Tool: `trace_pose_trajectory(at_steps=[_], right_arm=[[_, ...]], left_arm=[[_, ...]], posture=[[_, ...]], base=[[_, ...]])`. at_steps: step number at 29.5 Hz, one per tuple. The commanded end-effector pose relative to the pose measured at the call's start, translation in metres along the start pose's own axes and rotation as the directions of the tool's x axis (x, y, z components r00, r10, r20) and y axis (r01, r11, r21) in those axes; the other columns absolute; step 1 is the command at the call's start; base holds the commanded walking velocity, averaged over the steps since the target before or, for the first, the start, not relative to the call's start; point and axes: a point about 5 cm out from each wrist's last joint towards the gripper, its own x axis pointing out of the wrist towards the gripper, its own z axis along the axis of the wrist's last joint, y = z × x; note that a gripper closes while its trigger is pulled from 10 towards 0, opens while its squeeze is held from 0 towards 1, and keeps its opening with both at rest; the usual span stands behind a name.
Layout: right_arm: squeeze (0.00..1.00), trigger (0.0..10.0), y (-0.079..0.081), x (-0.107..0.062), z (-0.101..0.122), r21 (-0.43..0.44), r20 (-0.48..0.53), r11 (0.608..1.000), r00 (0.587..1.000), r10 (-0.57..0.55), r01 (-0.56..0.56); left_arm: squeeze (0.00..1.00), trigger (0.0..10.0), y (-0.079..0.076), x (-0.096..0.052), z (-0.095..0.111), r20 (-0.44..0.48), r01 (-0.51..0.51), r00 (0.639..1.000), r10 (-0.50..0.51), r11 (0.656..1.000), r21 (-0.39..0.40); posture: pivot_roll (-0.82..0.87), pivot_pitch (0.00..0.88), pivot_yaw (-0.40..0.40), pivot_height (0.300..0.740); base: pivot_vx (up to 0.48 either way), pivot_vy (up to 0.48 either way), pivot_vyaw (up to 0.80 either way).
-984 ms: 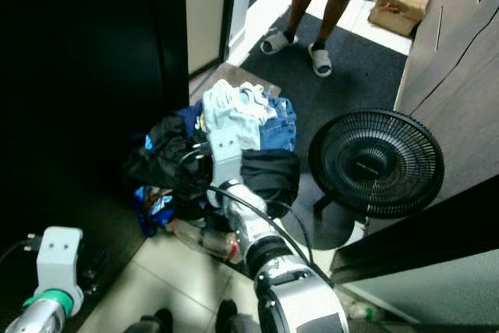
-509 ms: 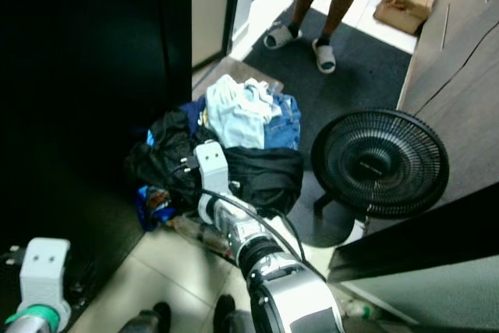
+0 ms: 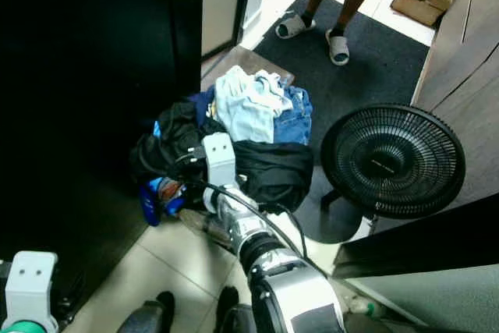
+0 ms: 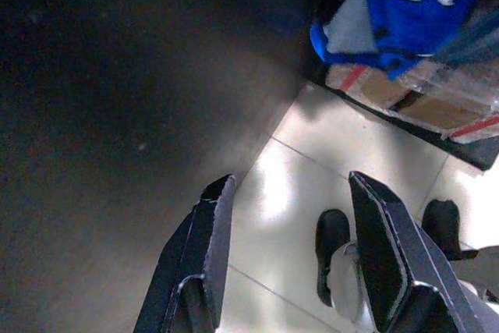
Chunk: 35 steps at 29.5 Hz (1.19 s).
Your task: Clothes washing
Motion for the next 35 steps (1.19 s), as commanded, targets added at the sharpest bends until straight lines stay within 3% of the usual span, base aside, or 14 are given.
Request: trace_pose_trajectory(at_steps=[1, 8, 10, 13, 14, 16, 17, 19, 29, 31, 32, 33, 34, 35], right_arm=[[0.00, 0.0, -0.012, -0.002, 0.004, -0.046, 0.057, 0.996, 0.995, -0.077, 0.080], [0.00, 0.0, -0.029, -0.006, 0.023, 0.003, 0.203, 0.981, 0.961, -0.188, 0.192], [0.00, 0.0, -0.029, -0.006, 0.023, 0.003, 0.203, 0.981, 0.961, -0.188, 0.192], [0.00, 0.0, -0.041, -0.015, 0.045, -0.002, 0.391, 0.962, 0.885, -0.250, 0.273], [0.00, 0.0, -0.041, -0.015, 0.045, -0.002, 0.391, 0.962, 0.885, -0.250, 0.273], [0.00, 0.0, -0.045, -0.021, 0.061, -0.012, 0.500, 0.955, 0.829, -0.252, 0.297], [0.00, 0.0, -0.045, -0.021, 0.061, -0.012, 0.500, 0.955, 0.829, -0.252, 0.297], [0.00, 0.0, -0.052, -0.028, 0.078, 0.013, 0.583, 0.953, 0.772, -0.252, 0.302], [0.00, 0.0, -0.071, -0.040, 0.113, 0.073, 0.690, 0.941, 0.664, -0.287, 0.332], [0.00, 0.0, -0.069, -0.053, 0.167, 0.039, 0.814, 0.945, 0.538, -0.219, 0.325], [0.00, 0.0, -0.069, -0.053, 0.167, 0.039, 0.814, 0.945, 0.538, -0.219, 0.325], [0.00, 0.0, -0.068, -0.064, 0.196, 0.033, 0.869, 0.948, 0.459, -0.185, 0.318], [0.00, 0.0, -0.068, -0.064, 0.196, 0.033, 0.869, 0.948, 0.459, -0.185, 0.318], [0.00, 0.0, -0.067, -0.074, 0.219, 0.030, 0.905, 0.948, 0.395, -0.161, 0.318]], left_arm=[[0.00, 10.0, -0.006, 0.000, -0.011, -0.064, 0.015, 0.998, -0.015, 1.000, -0.002], [0.00, 10.0, -0.008, 0.003, -0.008, -0.064, 0.027, 0.998, -0.027, 1.000, 0.000], [0.00, 10.0, -0.008, 0.003, -0.008, -0.064, 0.027, 0.998, -0.027, 1.000, 0.000], [0.00, 10.0, -0.009, 0.005, -0.008, -0.069, 0.031, 0.997, -0.031, 1.000, 0.003], [0.00, 10.0, -0.009, 0.005, -0.008, -0.069, 0.031, 0.997, -0.031, 1.000, 0.003], [0.00, 10.0, -0.011, 0.009, -0.007, -0.067, 0.036, 0.997, -0.036, 0.999, 0.003], [0.00, 10.0, -0.011, 0.009, -0.007, -0.067, 0.036, 0.997, -0.036, 0.999, 0.003], [0.00, 10.0, -0.014, 0.016, -0.004, -0.059, 0.049, 0.997, -0.049, 0.999, 0.000], [0.00, 10.0, -0.025, 0.033, 0.002, -0.044, 0.087, 0.995, -0.087, 0.996, 0.002], [0.00, 10.0, -0.031, 0.039, 0.007, -0.027, 0.103, 0.994, -0.103, 0.995, -0.005], [0.00, 10.0, -0.031, 0.039, 0.007, -0.027, 0.103, 0.994, -0.103, 0.995, -0.005], [0.00, 10.0, -0.034, 0.042, 0.012, -0.010, 0.112, 0.994, -0.112, 0.994, -0.013], [0.00, 10.0, -0.034, 0.042, 0.012, -0.010, 0.112, 0.994, -0.112, 0.994, -0.013], [0.00, 10.0, -0.036, 0.045, 0.016, 0.004, 0.120, 0.993, -0.120, 0.993, -0.023]], posture=[[0.36, 0.388, -0.068, 0.740], [0.35, 0.378, -0.058, 0.740], [0.35, 0.378, -0.058, 0.740], [0.34, 0.363, -0.055, 0.740], [0.34, 0.363, -0.055, 0.740], [0.32, 0.345, -0.050, 0.740], [0.32, 0.345, -0.050, 0.740], [0.30, 0.321, -0.043, 0.740], [0.25, 0.281, -0.029, 0.740], [0.22, 0.248, -0.026, 0.740], [0.22, 0.248, -0.026, 0.740], [0.21, 0.235, -0.025, 0.740], [0.21, 0.235, -0.025, 0.740], [0.20, 0.219, -0.023, 0.740]], base=[[0.000, 0.000, 0.00], [0.000, 0.000, 0.00], [0.000, 0.000, 0.00], [0.000, 0.000, 0.00], [0.000, 0.000, 0.00], [0.000, 0.000, 0.00], [0.000, 0.000, 0.00], [0.000, 0.000, 0.00], [0.000, 0.000, 0.00], [0.000, 0.000, 0.00], [0.000, 0.000, 0.00], [0.000, 0.000, 0.00], [0.000, 0.000, 0.00], [0.000, 0.000, 0.00]])
